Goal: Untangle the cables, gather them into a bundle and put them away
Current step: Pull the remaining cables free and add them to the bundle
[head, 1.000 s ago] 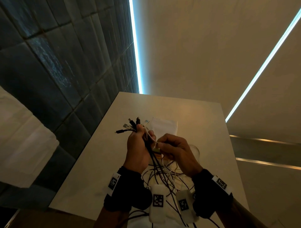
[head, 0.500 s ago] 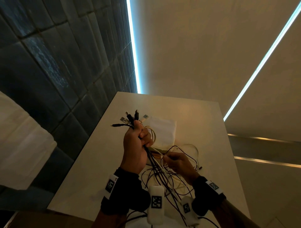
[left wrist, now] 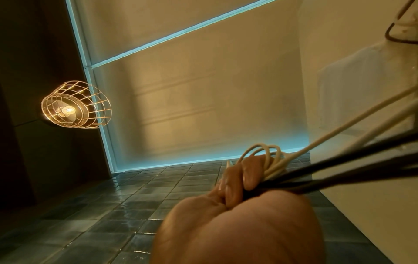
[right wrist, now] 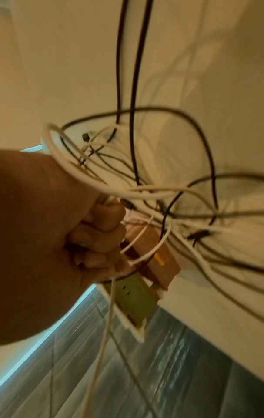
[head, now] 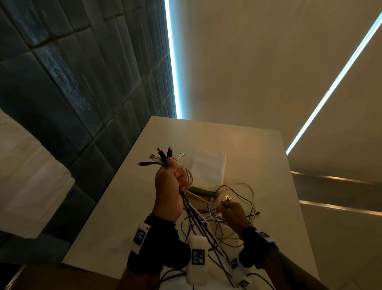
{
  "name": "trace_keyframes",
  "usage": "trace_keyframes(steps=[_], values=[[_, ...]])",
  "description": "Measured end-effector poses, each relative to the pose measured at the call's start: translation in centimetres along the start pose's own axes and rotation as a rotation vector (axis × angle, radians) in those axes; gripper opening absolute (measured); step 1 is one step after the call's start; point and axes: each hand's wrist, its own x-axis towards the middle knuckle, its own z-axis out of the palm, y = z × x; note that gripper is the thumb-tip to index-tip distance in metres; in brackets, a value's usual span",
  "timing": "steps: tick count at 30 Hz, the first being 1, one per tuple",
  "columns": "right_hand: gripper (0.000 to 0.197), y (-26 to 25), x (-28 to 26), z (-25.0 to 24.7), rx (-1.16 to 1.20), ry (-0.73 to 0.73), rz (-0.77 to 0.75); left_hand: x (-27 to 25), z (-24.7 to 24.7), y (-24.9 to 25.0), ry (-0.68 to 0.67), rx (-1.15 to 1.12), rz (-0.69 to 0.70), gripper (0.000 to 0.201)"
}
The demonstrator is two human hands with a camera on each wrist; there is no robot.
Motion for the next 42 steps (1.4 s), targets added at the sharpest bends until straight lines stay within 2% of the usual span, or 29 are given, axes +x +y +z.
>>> trace_keyframes(steps=[2, 5, 8, 11, 13, 17, 22, 26, 37, 42], values=[[0.025, -2.0, -0.3, 0.0, 0.045, 0.059, -0.061, 0.4, -0.2, -0.2, 0.035, 0.028, 0.002, 0.040], [0.016, -6.0, -1.4, -0.2, 0.260, 0.087, -0.146, 0.7, -0.4, -0.5, 0.073, 0.037, 0.000, 0.035], [0.013, -10.5, -3.4, -0.6, 0.419, 0.019, -0.304, 0.8, -0.4, -0.9, 0.092, 0.027, -0.025, 0.032], [0.011, -13.2, -5.4, -0.7, 0.448, -0.073, -0.474, 0.7, -0.1, -0.9, 0.117, 0.045, -0.023, 0.028], [0.011, -14.2, -6.4, -0.6, 0.462, -0.156, -0.515, 0.4, 0.2, -0.9, 0.143, 0.078, -0.026, 0.026], [0.008, -13.9, -7.1, -0.3, 0.411, -0.302, -0.463, 0.0, 0.5, -0.5, 0.127, -0.009, -0.050, 0.028], [0.010, -11.8, -6.7, -0.3, 0.329, -0.346, -0.339, -0.4, 0.8, -0.1, 0.015, -0.083, -0.030, 0.034], [0.014, -10.8, -6.1, -0.3, 0.336, -0.366, -0.285, -0.6, 1.0, -0.6, -0.019, -0.076, 0.005, 0.027], [0.026, -5.3, -2.2, 0.9, 0.224, -0.296, -0.262, -0.5, 0.6, -0.8, -0.086, 0.051, 0.098, 0.030], [0.028, -2.6, -0.6, 1.1, 0.174, -0.242, -0.190, -0.4, 0.3, -0.7, -0.136, 0.060, 0.126, 0.031]])
